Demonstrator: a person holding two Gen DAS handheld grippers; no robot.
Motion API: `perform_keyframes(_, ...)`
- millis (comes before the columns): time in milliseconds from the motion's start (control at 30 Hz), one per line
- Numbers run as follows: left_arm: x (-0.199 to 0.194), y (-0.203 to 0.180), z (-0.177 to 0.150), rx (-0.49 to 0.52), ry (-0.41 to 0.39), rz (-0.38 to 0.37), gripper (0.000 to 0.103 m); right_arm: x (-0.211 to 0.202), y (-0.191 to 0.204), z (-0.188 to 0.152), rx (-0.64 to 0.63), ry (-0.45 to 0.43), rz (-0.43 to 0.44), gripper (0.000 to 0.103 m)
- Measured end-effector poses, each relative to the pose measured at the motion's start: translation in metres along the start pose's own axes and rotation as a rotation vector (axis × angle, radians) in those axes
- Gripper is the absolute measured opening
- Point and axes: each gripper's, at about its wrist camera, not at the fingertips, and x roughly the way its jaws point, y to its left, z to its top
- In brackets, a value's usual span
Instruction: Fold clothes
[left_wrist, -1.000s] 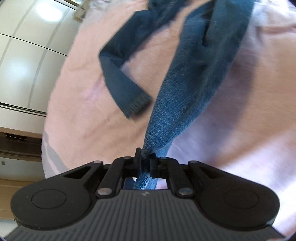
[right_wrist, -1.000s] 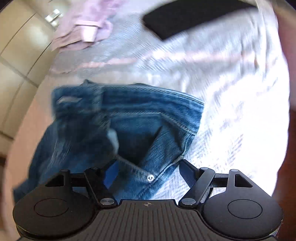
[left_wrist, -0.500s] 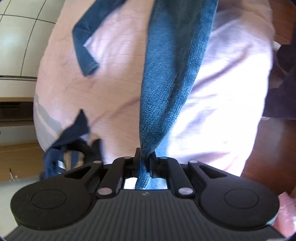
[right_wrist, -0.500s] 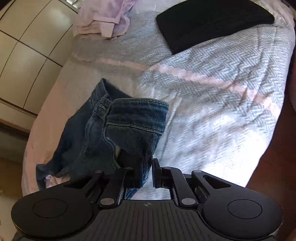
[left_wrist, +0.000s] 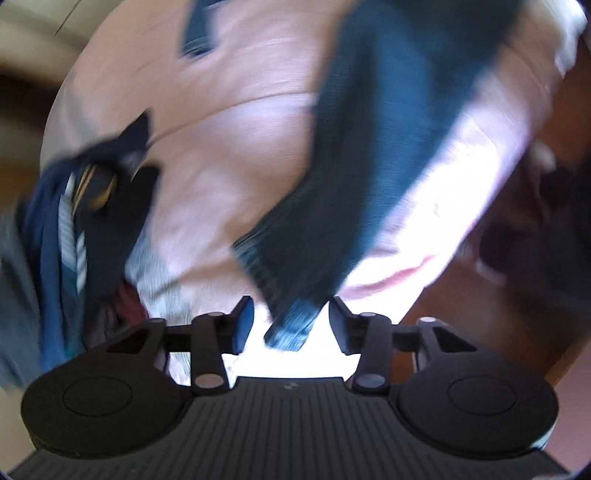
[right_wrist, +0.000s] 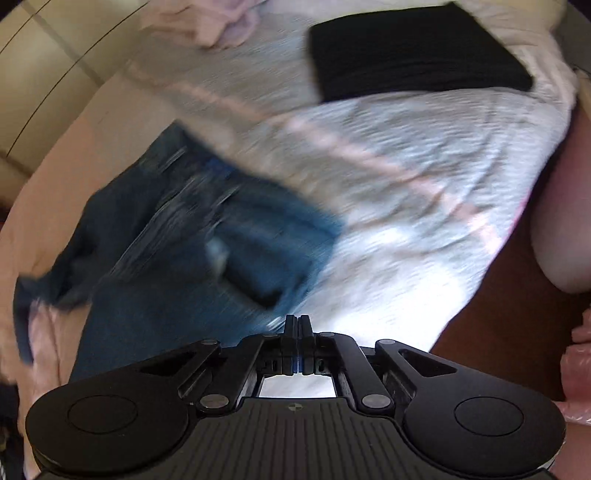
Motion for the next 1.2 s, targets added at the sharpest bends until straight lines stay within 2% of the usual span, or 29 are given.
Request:
perform_keyframes(33, 0.005, 0.013, 0.0, -0.043, -0.008, -0.022, 0.045, 0.003, 0.018, -0.009, -0.032, 0.015, 0.015, 0.011)
perform_keyframes(100, 0.019, 0.033, 0.006, -0.1, -0.024, -0.082, 0.046, 0.012, 0.057, -0.028, -0.103, 0.038, 0.052, 0.052)
perform_keyframes(133, 0.028, 0.042, 0.012, -0.122, -0.035, -0.123, 0.046, 0.016, 0.078, -0.038, -0.137, 0.047, 0.077, 0.059)
perform_keyframes(200, 0.04, 0.063, 0.019, -0.166, -0.077, -0.208, 0.043, 0.026, 0.12, -0.055, -0.211, 0.083, 0.139, 0.059)
perform_keyframes(300, 0.04, 0.086, 0.018, -0.204, -0.091, -0.342, 0.043, 0.037, 0.175, -0.078, -0.337, 0.145, 0.212, 0.059)
perform_keyframes(433, 0.027, 0.113, -0.001, -0.236, -0.103, -0.42, 0.044, 0.05, 0.239, -0.11, -0.5, 0.21, 0.273, 0.059)
perform_keyframes(567, 0.026, 0.138, -0.019, -0.3, -0.101, -0.367, 0.046, 0.072, 0.269, -0.128, -0.488, 0.248, 0.284, 0.059)
perform_keyframes(667, 0.048, 0.14, -0.017, -0.36, -0.11, -0.369, 0.055, 0.085, 0.282, -0.132, -0.506, 0.267, 0.29, 0.059)
perform_keyframes(733, 0.066, 0.134, -0.009, -0.378, -0.097, -0.386, 0.065, 0.092, 0.287, -0.137, -0.535, 0.279, 0.282, 0.059)
perform_keyframes(800, 0.085, 0.125, 0.001, -0.385, -0.075, -0.411, 0.064, 0.09, 0.286, -0.139, -0.543, 0.292, 0.267, 0.059)
perform_keyframes(900, 0.115, 0.111, 0.017, -0.396, -0.043, -0.448, 0.06, 0.083, 0.283, -0.135, -0.552, 0.287, 0.235, 0.059)
perform_keyframes(933, 0.124, 0.107, 0.022, -0.4, -0.032, -0.461, 0.037, 0.082, 0.281, -0.132, -0.556, 0.278, 0.225, 0.059)
perform_keyframes(967, 0.134, 0.102, 0.027, -0.403, -0.021, -0.473, 0.024, 0.081, 0.279, -0.129, -0.557, 0.27, 0.211, 0.059)
perform_keyframes(1000, 0.137, 0.1, 0.031, -0.401, -0.023, -0.471, 0.019, 0.08, 0.277, -0.126, -0.549, 0.265, 0.195, 0.059)
perform_keyframes(1167, 0.09, 0.144, 0.035, -0.507, -0.197, -0.302, 0.02, 0.077, 0.265, -0.108, -0.482, 0.235, 0.154, 0.059)
perform_keyframes(1200, 0.086, 0.149, 0.037, -0.516, -0.209, -0.279, 0.02, 0.077, 0.264, -0.106, -0.477, 0.229, 0.151, 0.059)
